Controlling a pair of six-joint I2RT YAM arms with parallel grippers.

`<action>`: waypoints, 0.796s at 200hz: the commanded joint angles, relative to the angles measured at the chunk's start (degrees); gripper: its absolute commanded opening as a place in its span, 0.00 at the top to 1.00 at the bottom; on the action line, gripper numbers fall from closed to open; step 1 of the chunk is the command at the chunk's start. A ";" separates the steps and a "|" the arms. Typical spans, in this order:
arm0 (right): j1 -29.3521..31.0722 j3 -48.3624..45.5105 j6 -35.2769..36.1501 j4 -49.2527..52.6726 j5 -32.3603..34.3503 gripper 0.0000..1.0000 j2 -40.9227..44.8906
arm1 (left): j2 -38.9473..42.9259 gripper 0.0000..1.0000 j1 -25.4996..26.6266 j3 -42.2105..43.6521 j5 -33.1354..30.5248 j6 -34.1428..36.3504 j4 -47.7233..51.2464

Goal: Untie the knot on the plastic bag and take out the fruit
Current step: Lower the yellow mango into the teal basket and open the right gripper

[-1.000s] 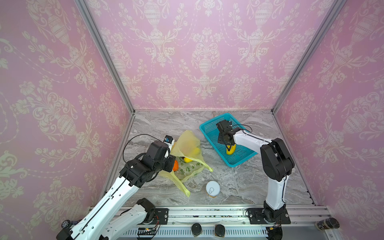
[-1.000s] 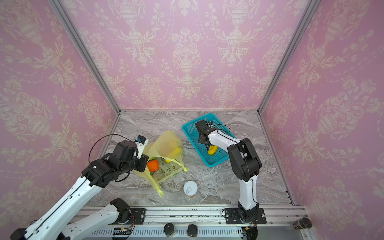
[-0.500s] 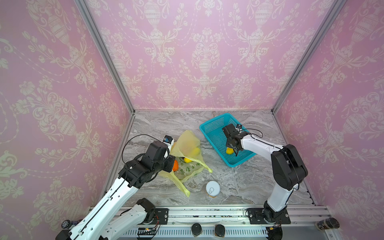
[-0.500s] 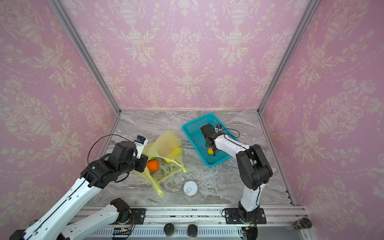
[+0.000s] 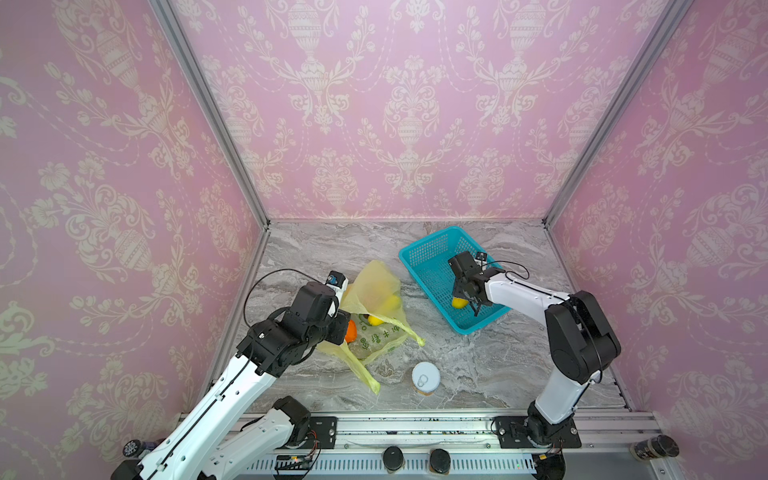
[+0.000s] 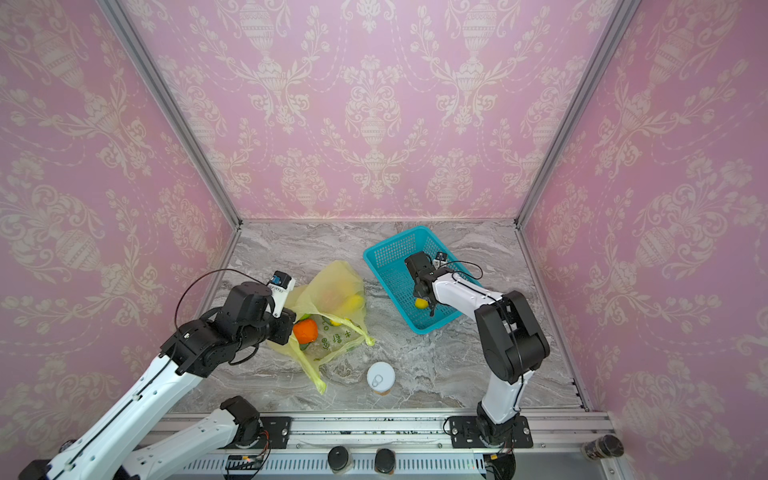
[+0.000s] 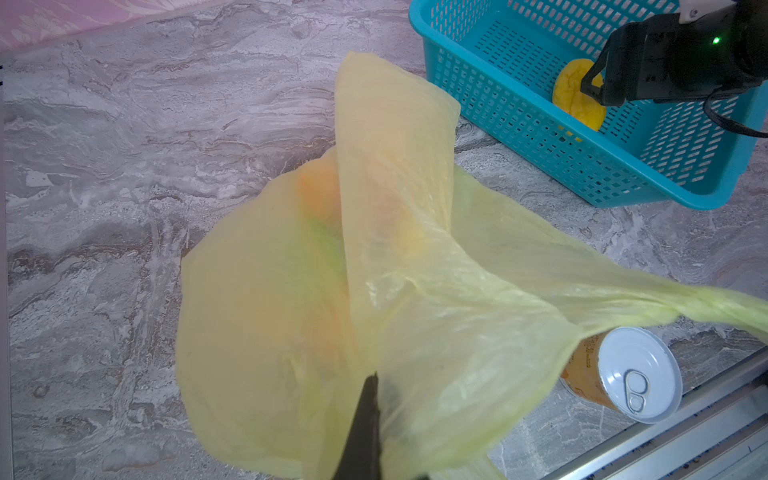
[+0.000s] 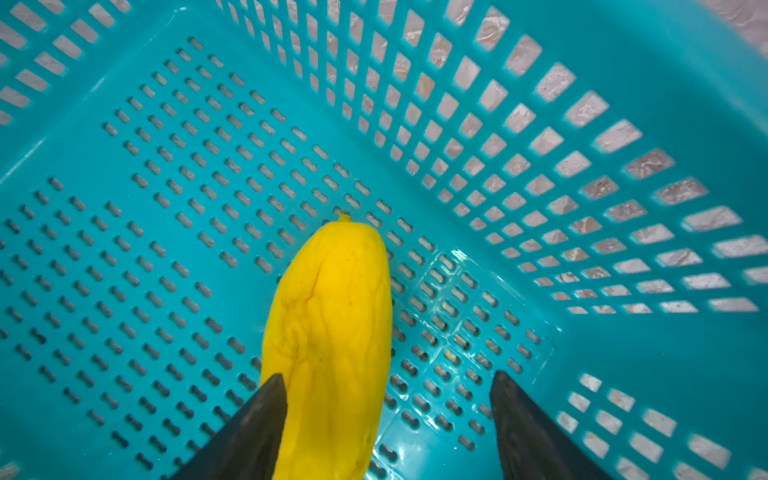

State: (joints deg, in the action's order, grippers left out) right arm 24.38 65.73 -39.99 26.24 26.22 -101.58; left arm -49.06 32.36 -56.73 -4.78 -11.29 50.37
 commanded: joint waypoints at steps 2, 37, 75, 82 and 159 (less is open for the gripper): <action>-0.30 0.99 0.80 -1.23 -2.23 0.22 -3.22 | 0.89 1.00 -0.45 0.84 0.40 -0.75 -0.10; -1.05 4.18 -1.74 -0.29 -2.73 0.45 -6.39 | 0.68 1.00 -0.45 0.88 0.49 -0.75 -0.07; -1.70 -3.86 -5.54 -2.99 1.67 0.58 0.32 | 1.04 1.00 -0.45 0.83 0.52 -0.75 0.02; -1.88 -5.13 -6.13 -3.15 2.63 0.59 1.80 | 1.14 1.00 -0.45 0.83 0.53 -0.75 0.02; -3.90 -10.07 -6.74 -4.24 1.83 0.51 6.65 | 1.30 1.00 -0.45 0.83 0.58 -0.75 -0.08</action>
State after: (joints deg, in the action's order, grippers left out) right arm 20.40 56.31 -46.15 21.47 27.00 -96.18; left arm -48.36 32.36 -56.71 -4.78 -11.29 50.37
